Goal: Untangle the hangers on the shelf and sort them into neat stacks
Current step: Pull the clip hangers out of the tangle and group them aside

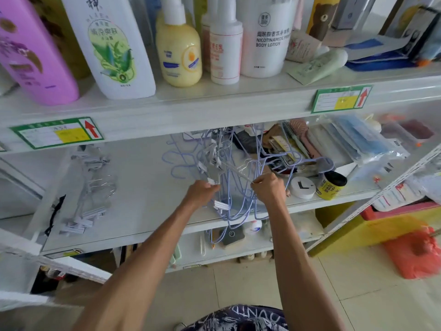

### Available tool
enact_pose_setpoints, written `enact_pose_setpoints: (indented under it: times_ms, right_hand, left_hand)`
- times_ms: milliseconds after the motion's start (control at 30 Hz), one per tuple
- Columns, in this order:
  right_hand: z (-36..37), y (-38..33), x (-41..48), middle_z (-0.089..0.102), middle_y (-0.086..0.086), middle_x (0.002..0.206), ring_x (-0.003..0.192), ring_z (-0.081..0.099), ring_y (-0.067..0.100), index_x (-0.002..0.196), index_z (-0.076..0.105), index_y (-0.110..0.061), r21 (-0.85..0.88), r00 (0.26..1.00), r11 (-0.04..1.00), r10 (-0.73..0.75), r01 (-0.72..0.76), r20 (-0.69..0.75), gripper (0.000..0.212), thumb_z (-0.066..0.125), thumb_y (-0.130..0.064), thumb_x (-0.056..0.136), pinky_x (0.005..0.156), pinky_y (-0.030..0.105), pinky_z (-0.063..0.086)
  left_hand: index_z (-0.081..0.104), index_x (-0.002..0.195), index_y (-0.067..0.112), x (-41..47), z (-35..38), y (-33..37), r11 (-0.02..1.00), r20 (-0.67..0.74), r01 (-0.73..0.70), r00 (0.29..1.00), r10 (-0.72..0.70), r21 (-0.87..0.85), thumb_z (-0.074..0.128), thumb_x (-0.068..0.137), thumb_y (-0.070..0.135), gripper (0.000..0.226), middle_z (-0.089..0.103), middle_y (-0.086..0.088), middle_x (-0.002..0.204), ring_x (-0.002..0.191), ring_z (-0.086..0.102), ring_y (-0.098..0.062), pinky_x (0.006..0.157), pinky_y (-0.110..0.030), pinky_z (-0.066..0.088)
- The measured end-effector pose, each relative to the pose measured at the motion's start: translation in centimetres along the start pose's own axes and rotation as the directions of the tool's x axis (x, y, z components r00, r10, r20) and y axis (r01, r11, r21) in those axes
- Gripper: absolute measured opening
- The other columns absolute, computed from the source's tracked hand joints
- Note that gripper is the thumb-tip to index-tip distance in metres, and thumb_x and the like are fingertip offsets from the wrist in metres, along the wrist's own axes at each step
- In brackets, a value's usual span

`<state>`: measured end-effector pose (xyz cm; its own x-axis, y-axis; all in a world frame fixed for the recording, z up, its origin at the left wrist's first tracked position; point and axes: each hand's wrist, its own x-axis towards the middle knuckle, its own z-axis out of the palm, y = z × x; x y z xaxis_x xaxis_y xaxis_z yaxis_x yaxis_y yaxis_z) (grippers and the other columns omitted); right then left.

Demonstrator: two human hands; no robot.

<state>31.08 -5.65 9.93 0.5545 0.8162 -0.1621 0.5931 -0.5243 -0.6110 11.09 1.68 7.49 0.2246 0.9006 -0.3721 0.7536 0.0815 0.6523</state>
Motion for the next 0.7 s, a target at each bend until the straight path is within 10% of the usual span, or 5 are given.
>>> enact_pose_setpoints:
  times_ms: [233,367,533,700]
  right_hand:
    - [-1.1,-0.6,0.6,0.07,0.001,0.068,0.063,0.067,0.019,0.083,0.079,-0.02,0.054,0.987,0.987,-0.152,0.149,0.046,0.013,0.073,-0.031,0.086,0.059,0.027,0.053]
    - [-1.0,0.3,0.4,0.071,0.001,0.068,0.063,0.066,0.021,0.085,0.08,-0.02,0.097,0.982,0.978,-0.187,0.187,-0.009,0.012,0.073,-0.031,0.086,0.064,0.035,0.06]
    - [-0.5,-1.3,-0.2,0.069,0.004,0.066,0.061,0.065,0.024,0.08,0.078,-0.016,0.071,0.981,0.978,-0.192,0.195,-0.035,0.02,0.068,-0.031,0.09,0.057,0.026,0.052]
    - [0.9,-2.3,-0.8,0.064,0.003,0.056,0.055,0.064,0.025,0.067,0.071,-0.014,0.103,0.978,0.974,-0.197,0.204,-0.067,0.025,0.068,-0.029,0.087,0.051,0.028,0.053]
  left_hand:
    - [0.066,0.078,-0.003,0.3,3.2,2.8,0.911,-0.058,0.128,0.985,-0.163,-0.393,0.069,0.086,0.006,0.012,0.061,-0.006,0.056,0.028,0.048,0.002,0.033,-0.013,0.035]
    - [0.063,0.043,0.015,0.5,2.8,2.7,0.879,-0.167,0.122,0.961,-0.221,-0.461,0.064,0.083,-0.002,0.043,0.056,0.007,0.037,0.04,0.052,-0.005,0.045,-0.018,0.037]
    - [0.067,0.058,0.012,-0.1,2.3,3.9,0.857,-0.188,0.119,0.952,-0.242,-0.502,0.06,0.085,0.004,0.029,0.067,-0.007,0.061,0.046,0.057,-0.014,0.043,-0.018,0.038]
    - [0.063,0.062,0.006,-0.3,2.2,5.8,0.793,-0.109,0.155,0.957,-0.268,-0.589,0.054,0.086,-0.002,0.027,0.059,0.0,0.043,0.033,0.053,-0.007,0.034,-0.013,0.036]
